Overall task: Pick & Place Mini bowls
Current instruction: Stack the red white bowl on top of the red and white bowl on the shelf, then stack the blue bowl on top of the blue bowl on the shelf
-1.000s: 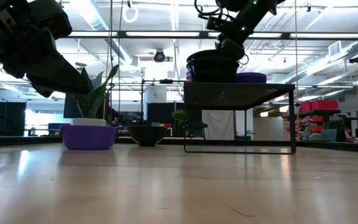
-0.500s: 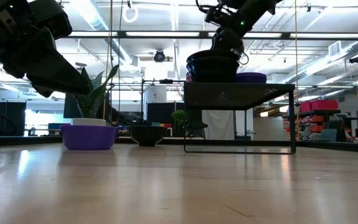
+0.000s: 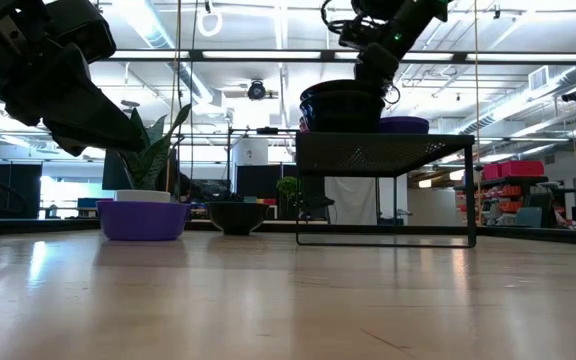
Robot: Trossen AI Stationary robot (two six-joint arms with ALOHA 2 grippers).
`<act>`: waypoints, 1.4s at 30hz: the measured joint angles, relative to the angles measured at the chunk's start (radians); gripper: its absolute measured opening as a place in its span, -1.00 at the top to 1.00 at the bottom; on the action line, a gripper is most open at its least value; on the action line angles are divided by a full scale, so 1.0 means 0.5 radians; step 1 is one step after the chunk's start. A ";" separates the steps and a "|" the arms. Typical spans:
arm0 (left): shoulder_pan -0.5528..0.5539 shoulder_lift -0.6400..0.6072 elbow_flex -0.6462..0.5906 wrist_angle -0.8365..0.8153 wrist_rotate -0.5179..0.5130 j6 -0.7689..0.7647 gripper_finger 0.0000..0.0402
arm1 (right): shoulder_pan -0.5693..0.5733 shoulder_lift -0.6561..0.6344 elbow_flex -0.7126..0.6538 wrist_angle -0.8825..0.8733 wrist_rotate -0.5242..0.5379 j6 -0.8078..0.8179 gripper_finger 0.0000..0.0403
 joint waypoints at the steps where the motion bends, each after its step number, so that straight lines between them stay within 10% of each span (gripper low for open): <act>1: 0.000 0.000 0.000 0.000 0.000 0.000 0.42 | -0.009 0.000 -0.003 -0.014 -0.026 0.000 0.98; 17: 0.000 0.001 0.000 0.090 -0.102 0.084 0.42 | 0.099 -0.104 -0.023 0.210 0.063 0.019 0.99; 28: 0.045 0.002 0.140 0.455 -0.490 1.026 0.42 | 1.164 -0.209 -0.081 0.336 0.119 0.314 1.00; 35: 0.171 0.002 0.611 -0.460 -0.464 1.226 0.46 | 1.837 -0.206 -0.495 0.620 0.469 0.695 1.00; 42: 0.449 0.002 0.860 -1.745 0.141 0.751 0.38 | 2.212 -0.205 -1.086 1.342 0.791 1.268 1.00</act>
